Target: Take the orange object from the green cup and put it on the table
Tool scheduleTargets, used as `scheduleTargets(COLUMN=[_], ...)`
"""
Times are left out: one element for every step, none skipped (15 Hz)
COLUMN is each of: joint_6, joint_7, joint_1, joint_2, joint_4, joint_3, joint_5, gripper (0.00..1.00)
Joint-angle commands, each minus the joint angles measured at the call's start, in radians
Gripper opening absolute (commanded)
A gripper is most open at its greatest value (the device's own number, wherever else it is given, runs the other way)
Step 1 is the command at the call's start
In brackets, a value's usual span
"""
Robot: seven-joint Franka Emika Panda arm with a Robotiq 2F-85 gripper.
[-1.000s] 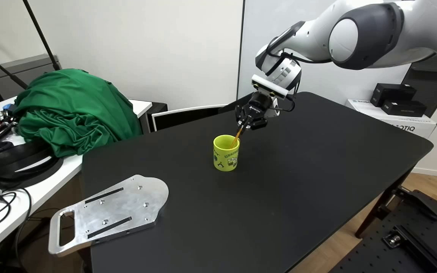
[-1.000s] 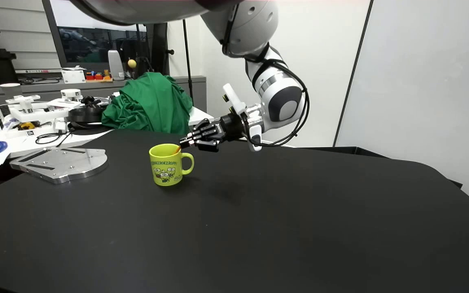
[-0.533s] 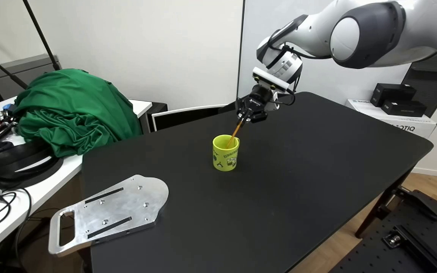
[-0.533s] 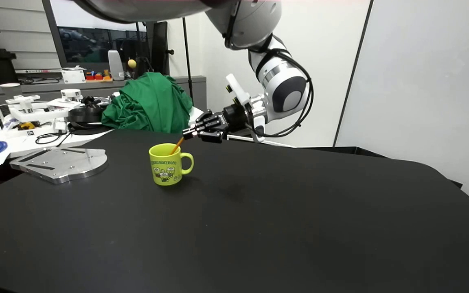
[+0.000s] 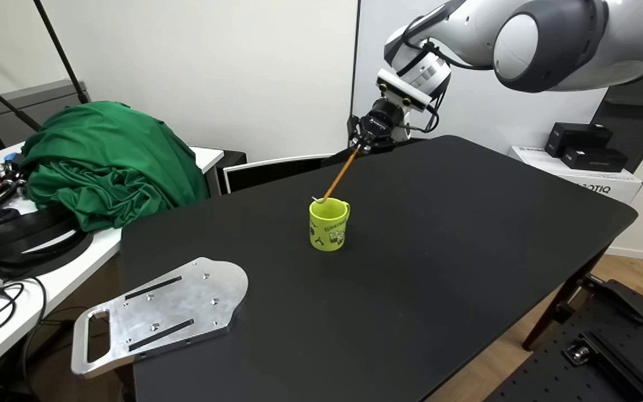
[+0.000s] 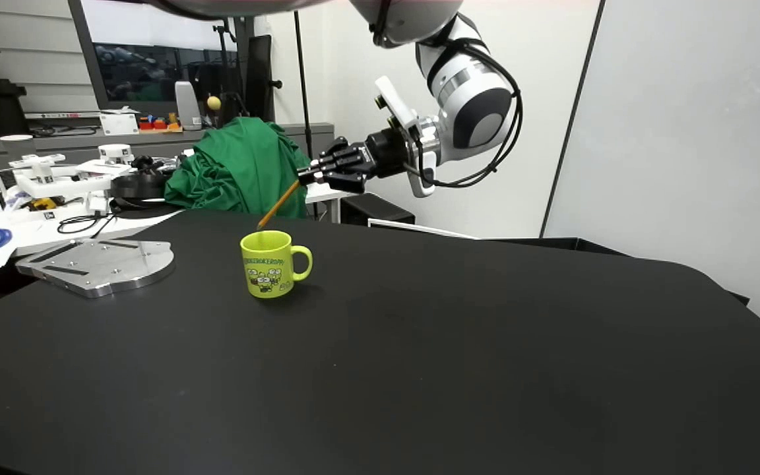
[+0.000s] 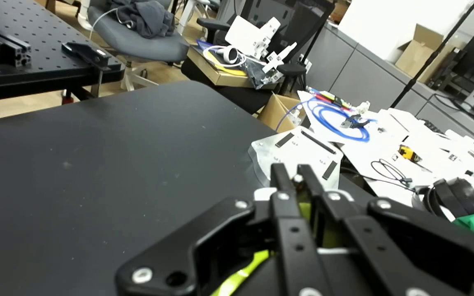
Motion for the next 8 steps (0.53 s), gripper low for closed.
scheduleTargets(joint_6=[-0.074,-0.082,-0.073,-0.064,-0.047,-0.034,-0.021,0.002], joint_7=[0.078,0.077,0.064,0.047,0.028,0.006,-0.01,-0.033], joint_1=[-0.02,-0.017,-0.005,0.006,0.02,0.034,0.043,0.053], joint_2=[-0.009,-0.018,-0.035,-0.048,-0.066,-0.085,-0.099,-0.121], joint_4=[0.074,0.087,0.089,0.099,0.098,0.095,0.092,0.076], joint_3=[0.019,0.013,0.0,-0.013,-0.031,-0.048,-0.06,-0.074], joint_5=[0.028,0.018,-0.003,-0.033,-0.061,-0.102,-0.135,-0.171], gripper=[0.02,0.02,0.02,0.02,0.02,0.02,0.02,0.02])
